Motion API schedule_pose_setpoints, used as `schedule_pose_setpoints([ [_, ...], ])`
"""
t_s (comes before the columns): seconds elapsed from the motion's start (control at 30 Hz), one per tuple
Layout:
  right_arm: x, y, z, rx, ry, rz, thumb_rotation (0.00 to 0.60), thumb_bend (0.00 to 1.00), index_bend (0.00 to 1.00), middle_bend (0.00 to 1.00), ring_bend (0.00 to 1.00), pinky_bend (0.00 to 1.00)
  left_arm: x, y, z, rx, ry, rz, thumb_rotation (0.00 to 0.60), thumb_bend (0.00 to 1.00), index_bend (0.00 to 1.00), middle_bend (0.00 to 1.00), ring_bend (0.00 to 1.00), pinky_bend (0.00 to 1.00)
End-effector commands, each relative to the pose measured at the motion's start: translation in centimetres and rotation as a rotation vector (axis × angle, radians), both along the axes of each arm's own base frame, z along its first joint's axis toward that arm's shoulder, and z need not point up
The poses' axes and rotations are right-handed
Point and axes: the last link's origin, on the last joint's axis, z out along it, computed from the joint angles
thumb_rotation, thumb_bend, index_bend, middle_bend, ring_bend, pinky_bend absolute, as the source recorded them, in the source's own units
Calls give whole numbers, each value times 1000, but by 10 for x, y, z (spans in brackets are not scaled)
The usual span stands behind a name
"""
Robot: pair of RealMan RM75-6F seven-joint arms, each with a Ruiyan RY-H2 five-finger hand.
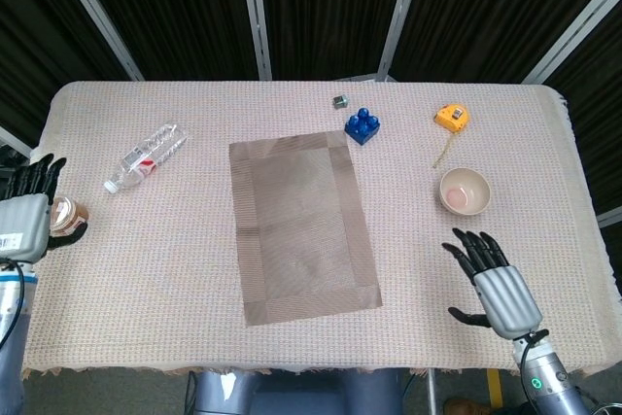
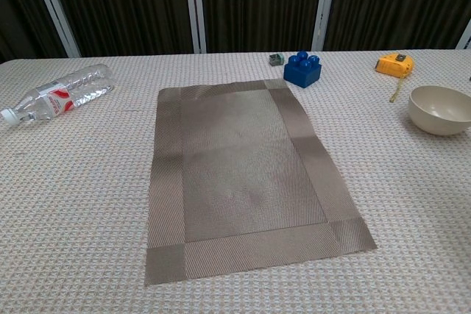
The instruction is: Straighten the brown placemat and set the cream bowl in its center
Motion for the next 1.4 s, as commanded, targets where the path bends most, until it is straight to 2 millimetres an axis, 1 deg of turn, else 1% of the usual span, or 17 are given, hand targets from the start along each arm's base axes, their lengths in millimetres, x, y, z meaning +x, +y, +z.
schedule_pose_setpoints([
  [0.03, 12, -5, -17, 58, 38, 75, 600, 18, 228, 0, 0, 0, -6, -25, 11, 8, 21, -3, 600, 196, 0, 0, 0, 0],
  [0.07, 17, -8, -26, 83, 42, 94, 600, 24, 232, 0, 0, 0, -7, -34, 13, 10, 16, -11, 600, 194, 0, 0, 0, 0],
  [0.1, 17, -9, -28, 89, 45, 98, 600, 30, 235, 0, 0, 0, -7, -36, 13, 9, 14, -14, 600, 193, 0, 0, 0, 0],
  [0.23, 27, -21, -54, 146, 80, 155, 600, 63, 244, 0, 0, 0, -9, -48, 16, 2, 29, -42, 600, 192, 0, 0, 0, 0],
  [0.37, 31, -31, -76, 182, 108, 193, 600, 81, 263, 0, 0, 0, -12, -49, 19, 2, 39, -51, 600, 193, 0, 0, 0, 0],
  [0.43, 32, -32, -85, 205, 125, 206, 600, 84, 267, 0, 0, 0, -12, -49, 21, 5, 46, -56, 600, 192, 0, 0, 0, 0],
  [0.5, 35, -35, -99, 231, 153, 232, 600, 86, 270, 0, 0, 0, -13, -48, 23, 10, 53, -68, 600, 193, 0, 0, 0, 0],
  [0.57, 38, -35, -109, 243, 168, 251, 600, 89, 280, 0, 0, 0, -14, -48, 23, 8, 53, -74, 600, 193, 0, 0, 0, 0],
  [0.7, 46, -37, -125, 257, 176, 273, 600, 94, 297, 0, 0, 0, -16, -46, 22, 7, 57, -79, 600, 192, 0, 0, 0, 0],
  [0.83, 52, -41, -137, 258, 179, 286, 600, 99, 305, 0, 0, 0, -19, -44, 21, 2, 54, -69, 600, 193, 0, 0, 0, 0],
  [1.03, 54, -42, -152, 255, 219, 321, 600, 103, 308, 0, 0, 0, -21, -44, 22, 6, 44, -62, 600, 193, 0, 0, 0, 0],
  [1.27, 47, -42, -156, 243, 263, 343, 600, 104, 308, 0, 0, 0, -22, -45, 24, 8, 40, -58, 600, 192, 0, 0, 0, 0],
  [1.4, 38, -44, -157, 232, 291, 349, 600, 104, 308, 0, 0, 0, -22, -46, 24, 9, 37, -59, 600, 192, 0, 0, 0, 0],
])
